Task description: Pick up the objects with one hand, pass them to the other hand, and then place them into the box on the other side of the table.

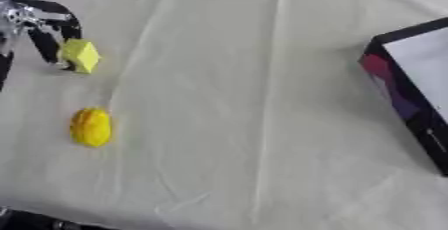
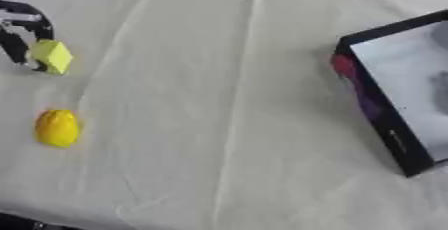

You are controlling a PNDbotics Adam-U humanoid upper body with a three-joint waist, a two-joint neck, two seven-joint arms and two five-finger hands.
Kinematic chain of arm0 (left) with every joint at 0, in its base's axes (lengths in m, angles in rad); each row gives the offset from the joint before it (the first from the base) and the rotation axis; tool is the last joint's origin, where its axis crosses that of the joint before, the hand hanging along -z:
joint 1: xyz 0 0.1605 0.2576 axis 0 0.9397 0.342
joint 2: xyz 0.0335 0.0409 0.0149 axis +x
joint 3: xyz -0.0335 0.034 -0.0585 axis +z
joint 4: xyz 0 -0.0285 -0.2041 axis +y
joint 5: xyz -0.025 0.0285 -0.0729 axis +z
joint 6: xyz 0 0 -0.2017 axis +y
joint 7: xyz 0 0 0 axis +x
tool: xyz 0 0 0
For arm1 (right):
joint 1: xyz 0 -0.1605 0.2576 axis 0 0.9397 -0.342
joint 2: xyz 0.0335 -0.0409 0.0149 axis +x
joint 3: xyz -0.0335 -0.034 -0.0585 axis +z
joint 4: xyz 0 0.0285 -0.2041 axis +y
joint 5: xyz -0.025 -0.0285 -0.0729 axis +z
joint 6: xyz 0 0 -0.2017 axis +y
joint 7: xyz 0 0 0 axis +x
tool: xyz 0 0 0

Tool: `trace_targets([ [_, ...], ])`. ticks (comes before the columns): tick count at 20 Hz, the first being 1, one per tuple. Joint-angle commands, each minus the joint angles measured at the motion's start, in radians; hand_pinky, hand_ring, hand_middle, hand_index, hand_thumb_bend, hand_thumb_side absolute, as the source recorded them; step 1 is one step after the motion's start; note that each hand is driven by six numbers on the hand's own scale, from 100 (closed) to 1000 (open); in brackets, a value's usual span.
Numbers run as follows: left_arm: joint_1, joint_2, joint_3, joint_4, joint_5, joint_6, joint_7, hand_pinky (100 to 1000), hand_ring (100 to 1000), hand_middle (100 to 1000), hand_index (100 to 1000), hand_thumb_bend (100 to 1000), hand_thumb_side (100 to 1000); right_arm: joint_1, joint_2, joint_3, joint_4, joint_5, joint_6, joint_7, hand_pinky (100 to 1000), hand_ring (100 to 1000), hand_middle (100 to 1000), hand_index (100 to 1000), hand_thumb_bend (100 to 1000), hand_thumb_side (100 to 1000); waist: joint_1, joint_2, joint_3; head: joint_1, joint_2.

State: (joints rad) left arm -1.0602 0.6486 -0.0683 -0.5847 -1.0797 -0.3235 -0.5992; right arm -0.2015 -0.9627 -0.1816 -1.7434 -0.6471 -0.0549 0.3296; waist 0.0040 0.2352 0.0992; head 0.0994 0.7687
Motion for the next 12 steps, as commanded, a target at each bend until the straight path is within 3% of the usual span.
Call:
trace_targets([
  [1,-0.031,0.031,0.010,-0.030,0.025,0.002,0.013,840,722,481,515,357,100,-0.008,-0.030,-0.008,-0.001,-0.011,0.004,0.002,1000,919,944,1000,100,616,-0.010,-0.015,0.003,-0.007,0.001],
  [9,-0.032,0.046,0.003,-0.118,0.068,0.010,0.068,814,688,459,496,350,100,-0.012,-0.047,-0.003,-0.001,-0.055,0.009,0.009,1000,919,944,1000,100,598,-0.007,-0.048,0.012,-0.039,0.001],
  [12,-0.019,0.049,0.008,-0.166,0.133,0.028,0.112,796,671,450,484,329,100,-0.018,-0.056,0.001,-0.005,-0.073,0.010,0.011,1000,918,943,1000,100,587,-0.007,-0.061,0.020,-0.054,0.001],
])
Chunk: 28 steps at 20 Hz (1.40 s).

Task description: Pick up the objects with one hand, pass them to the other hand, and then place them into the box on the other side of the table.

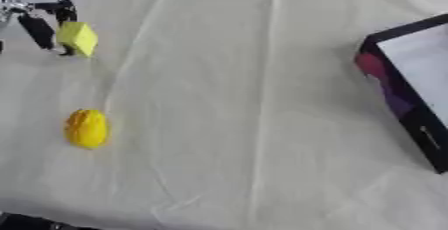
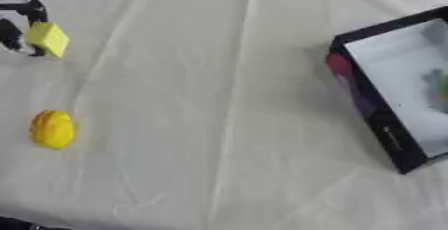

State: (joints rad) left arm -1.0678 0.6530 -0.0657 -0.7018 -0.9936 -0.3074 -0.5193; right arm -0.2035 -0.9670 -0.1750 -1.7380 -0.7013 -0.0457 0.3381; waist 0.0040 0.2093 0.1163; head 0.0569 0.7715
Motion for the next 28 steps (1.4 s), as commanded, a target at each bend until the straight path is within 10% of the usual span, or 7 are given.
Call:
trace_targets([
  [1,-0.006,0.045,0.006,-0.060,0.079,0.022,0.041,790,665,448,481,318,100,-0.021,-0.055,-0.002,-0.013,-0.025,0.000,0.004,1000,919,943,1000,100,581,-0.007,-0.040,0.005,-0.016,-0.002],
  [28,0.196,-0.121,-0.041,-0.336,0.484,0.307,0.257,722,612,465,495,203,100,-0.437,0.031,0.240,-0.050,-0.065,0.034,0.230,1000,954,1000,1000,100,468,-0.004,-0.100,0.052,-0.120,-0.002],
])
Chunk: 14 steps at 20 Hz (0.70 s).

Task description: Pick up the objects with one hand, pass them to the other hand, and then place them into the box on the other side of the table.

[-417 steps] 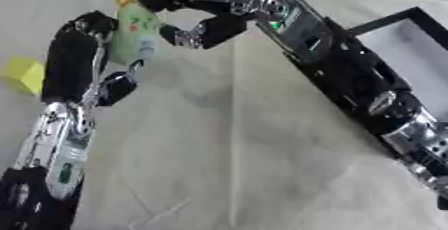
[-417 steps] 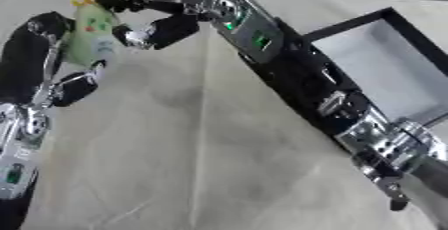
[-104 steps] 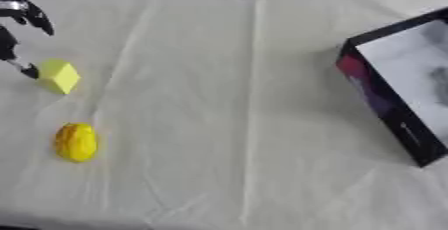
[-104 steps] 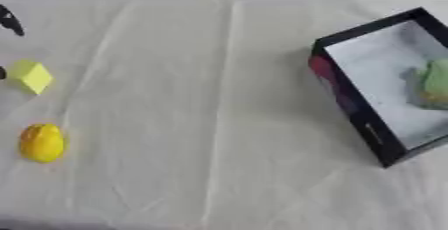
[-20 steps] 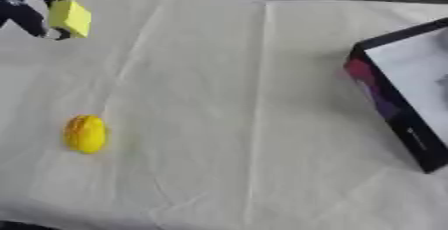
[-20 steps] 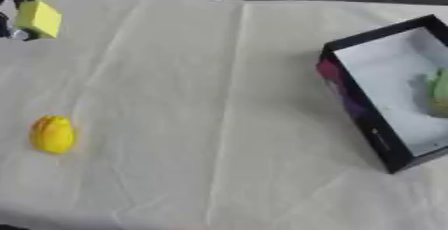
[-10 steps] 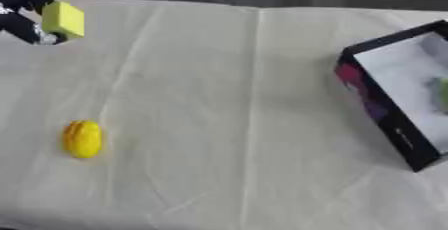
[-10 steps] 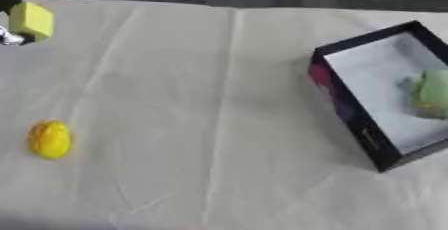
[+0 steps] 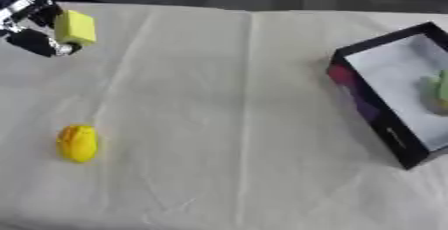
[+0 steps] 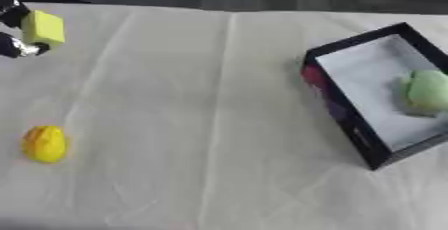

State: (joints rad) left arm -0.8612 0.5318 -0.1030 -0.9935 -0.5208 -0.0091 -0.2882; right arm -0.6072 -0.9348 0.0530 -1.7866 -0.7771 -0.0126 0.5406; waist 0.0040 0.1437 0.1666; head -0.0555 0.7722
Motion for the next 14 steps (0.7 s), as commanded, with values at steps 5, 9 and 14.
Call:
trace_targets([
  [5,-0.001,-0.048,-0.025,-0.080,0.008,0.019,0.061,717,609,469,498,190,100,-0.088,0.050,0.056,0.008,0.044,0.004,0.074,1000,956,1000,1000,100,454,-0.007,-0.034,0.013,-0.030,-0.002],
  [9,0.007,-0.096,-0.031,-0.113,-0.005,0.027,0.112,717,609,471,500,188,100,-0.141,0.098,0.095,0.013,0.075,0.002,0.105,1000,957,1000,1000,100,430,-0.010,-0.035,0.021,-0.043,-0.002],
  [14,0.028,-0.170,-0.026,-0.174,-0.040,0.031,0.156,714,607,469,498,169,100,-0.202,0.156,0.143,0.016,0.113,-0.011,0.140,1000,958,1000,1000,100,397,-0.015,-0.035,0.029,-0.055,-0.002],
])
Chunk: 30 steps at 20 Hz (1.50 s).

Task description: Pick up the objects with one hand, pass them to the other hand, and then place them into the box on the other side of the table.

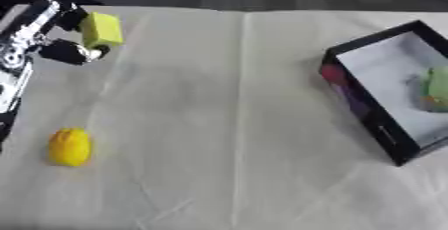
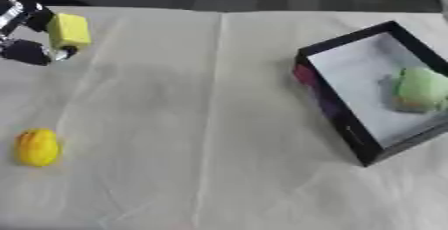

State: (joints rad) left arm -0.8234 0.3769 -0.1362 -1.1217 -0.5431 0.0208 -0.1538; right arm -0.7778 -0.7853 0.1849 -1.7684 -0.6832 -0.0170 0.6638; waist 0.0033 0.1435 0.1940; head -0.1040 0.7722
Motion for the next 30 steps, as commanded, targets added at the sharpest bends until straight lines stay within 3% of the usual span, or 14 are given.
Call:
trace_targets([
  [1,-0.004,-0.031,0.009,-0.058,-0.025,0.001,0.028,713,606,469,498,164,100,-0.043,0.020,0.022,-0.001,0.027,-0.009,0.026,1000,959,1000,1000,100,397,-0.016,-0.035,0.003,-0.010,-0.002],
  [14,0.061,-0.163,0.010,-0.132,-0.094,-0.012,0.086,711,602,467,497,136,100,-0.109,0.174,0.127,0.043,0.169,-0.035,0.139,1000,966,1000,1000,100,403,-0.026,-0.038,0.015,-0.058,-0.002],
  [21,0.073,-0.219,0.002,-0.174,-0.111,-0.006,0.091,709,601,466,496,121,100,-0.138,0.229,0.158,0.059,0.204,-0.046,0.180,1000,967,1000,1000,100,399,-0.033,-0.028,0.033,-0.076,-0.002],
  [26,0.078,-0.253,-0.005,-0.202,-0.132,-0.006,0.108,705,588,454,487,118,100,-0.158,0.258,0.176,0.073,0.239,-0.068,0.196,1000,968,1000,1000,100,349,-0.030,-0.020,0.052,-0.098,-0.002],
  [30,0.085,-0.274,-0.015,-0.226,-0.152,-0.005,0.117,699,568,422,459,127,100,-0.161,0.267,0.185,0.083,0.275,-0.109,0.190,1000,966,1000,1000,100,224,-0.027,-0.018,0.057,-0.108,-0.002],
])
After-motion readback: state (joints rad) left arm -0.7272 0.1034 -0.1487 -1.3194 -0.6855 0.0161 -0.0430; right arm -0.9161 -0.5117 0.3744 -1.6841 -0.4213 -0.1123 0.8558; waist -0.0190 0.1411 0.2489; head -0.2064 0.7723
